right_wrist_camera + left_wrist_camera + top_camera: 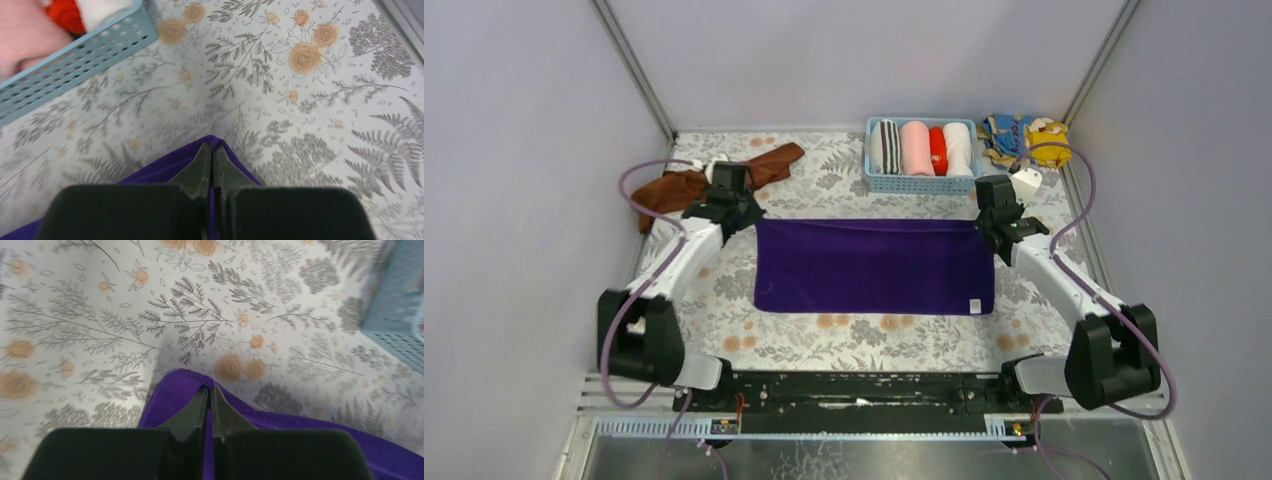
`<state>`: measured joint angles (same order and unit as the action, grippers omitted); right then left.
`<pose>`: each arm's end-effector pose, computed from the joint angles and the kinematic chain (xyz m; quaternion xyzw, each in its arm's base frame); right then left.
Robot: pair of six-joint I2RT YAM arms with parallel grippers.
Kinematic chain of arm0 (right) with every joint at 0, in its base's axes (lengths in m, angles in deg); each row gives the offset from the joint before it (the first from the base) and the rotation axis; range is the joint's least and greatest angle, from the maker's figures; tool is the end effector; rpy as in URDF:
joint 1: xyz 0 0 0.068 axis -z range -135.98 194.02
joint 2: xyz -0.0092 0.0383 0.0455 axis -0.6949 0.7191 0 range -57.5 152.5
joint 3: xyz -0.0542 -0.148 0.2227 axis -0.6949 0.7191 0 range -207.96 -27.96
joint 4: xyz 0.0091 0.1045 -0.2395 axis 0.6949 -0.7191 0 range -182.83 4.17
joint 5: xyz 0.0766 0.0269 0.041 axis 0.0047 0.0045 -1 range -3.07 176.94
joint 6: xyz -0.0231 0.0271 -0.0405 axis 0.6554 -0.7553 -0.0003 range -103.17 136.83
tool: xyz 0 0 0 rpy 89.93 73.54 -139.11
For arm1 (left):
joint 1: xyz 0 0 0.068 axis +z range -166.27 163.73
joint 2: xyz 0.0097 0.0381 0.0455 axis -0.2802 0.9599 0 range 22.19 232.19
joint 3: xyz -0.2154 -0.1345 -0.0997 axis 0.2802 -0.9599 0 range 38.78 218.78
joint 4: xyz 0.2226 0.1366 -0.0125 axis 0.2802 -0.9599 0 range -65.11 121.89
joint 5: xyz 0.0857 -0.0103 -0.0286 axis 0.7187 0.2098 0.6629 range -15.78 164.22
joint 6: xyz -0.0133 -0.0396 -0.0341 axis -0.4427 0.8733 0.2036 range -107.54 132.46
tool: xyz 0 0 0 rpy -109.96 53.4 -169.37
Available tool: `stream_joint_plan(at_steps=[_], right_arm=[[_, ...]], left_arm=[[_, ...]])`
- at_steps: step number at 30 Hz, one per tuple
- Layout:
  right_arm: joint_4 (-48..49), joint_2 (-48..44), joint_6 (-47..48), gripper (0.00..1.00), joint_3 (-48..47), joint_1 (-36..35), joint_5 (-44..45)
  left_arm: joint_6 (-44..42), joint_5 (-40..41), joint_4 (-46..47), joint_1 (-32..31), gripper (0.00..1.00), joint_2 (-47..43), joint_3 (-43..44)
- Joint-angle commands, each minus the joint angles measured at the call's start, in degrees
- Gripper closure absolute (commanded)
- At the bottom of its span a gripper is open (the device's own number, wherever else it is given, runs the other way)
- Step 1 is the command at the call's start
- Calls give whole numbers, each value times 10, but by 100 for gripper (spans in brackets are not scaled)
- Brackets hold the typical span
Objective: Roll the towels
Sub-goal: Flatten out the towel at the center of the board, then fold the towel at the center of the board.
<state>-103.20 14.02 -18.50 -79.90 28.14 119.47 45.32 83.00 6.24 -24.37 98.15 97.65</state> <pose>0.2653 0.0556 0.2758 0.2684 0.8254 -0.0407 0.4950 0.2859 -0.0352 0.2808 -0.2258 0.8856 -0.0741 0.3990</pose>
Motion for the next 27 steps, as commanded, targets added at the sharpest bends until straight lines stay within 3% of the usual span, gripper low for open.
stream_joint_plan(at_steps=[1,7,17,27], right_arm=[[152,96,22,100,-19,38,4],[177,207,31,100,-82,83,-82],[159,250,34,100,-132,127,-151],[98,208,10,100,-85,139,-197]], left_arm=[[31,-3,124,9,100,120,43],[51,-35,148,21,100,243,113],[51,-66,148,35,100,273,162],[93,-87,167,37,100,193,33]])
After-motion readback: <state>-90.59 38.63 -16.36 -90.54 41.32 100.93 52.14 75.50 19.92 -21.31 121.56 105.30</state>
